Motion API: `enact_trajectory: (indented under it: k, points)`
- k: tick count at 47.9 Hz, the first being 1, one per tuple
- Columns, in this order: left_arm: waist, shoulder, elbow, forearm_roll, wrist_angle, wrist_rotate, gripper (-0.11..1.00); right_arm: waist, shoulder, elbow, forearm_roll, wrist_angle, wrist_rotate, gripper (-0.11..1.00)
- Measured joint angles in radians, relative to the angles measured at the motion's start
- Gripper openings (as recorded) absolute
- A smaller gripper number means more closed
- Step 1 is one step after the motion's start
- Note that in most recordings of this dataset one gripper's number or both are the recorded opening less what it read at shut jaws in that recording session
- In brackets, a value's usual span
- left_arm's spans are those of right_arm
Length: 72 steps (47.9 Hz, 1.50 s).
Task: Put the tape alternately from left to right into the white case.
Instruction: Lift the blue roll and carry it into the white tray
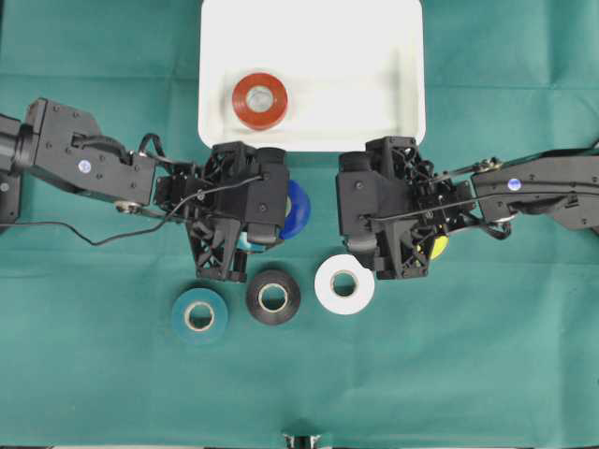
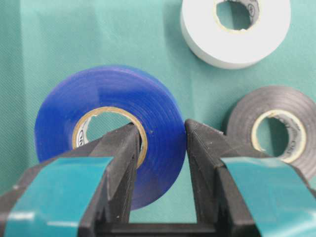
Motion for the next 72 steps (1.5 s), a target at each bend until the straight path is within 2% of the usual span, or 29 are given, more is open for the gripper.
enact_trajectory:
  k: [6, 18, 33, 55, 72]
  points:
    - [0.028, -0.002, -0.020, 0.000, 0.000, 0.051, 0.28, 0.000, 0.002, 0.002, 0.000, 0.000, 0.002, 0.73]
    - [0.129, 0.011, -0.057, 0.000, 0.000, 0.110, 0.28, 0.000, 0.000, 0.002, 0.000, 0.000, 0.002, 0.73]
    - [0.219, 0.081, -0.104, 0.000, -0.002, 0.184, 0.28, 0.000, 0.002, 0.002, -0.002, 0.000, 0.002, 0.73]
    - [0.304, 0.170, -0.183, 0.000, -0.021, 0.193, 0.28, 0.000, 0.002, 0.003, -0.002, 0.000, 0.002, 0.73]
    - [0.324, 0.181, -0.189, 0.000, -0.023, 0.192, 0.28, 0.000, 0.000, 0.003, 0.000, 0.000, 0.002, 0.73]
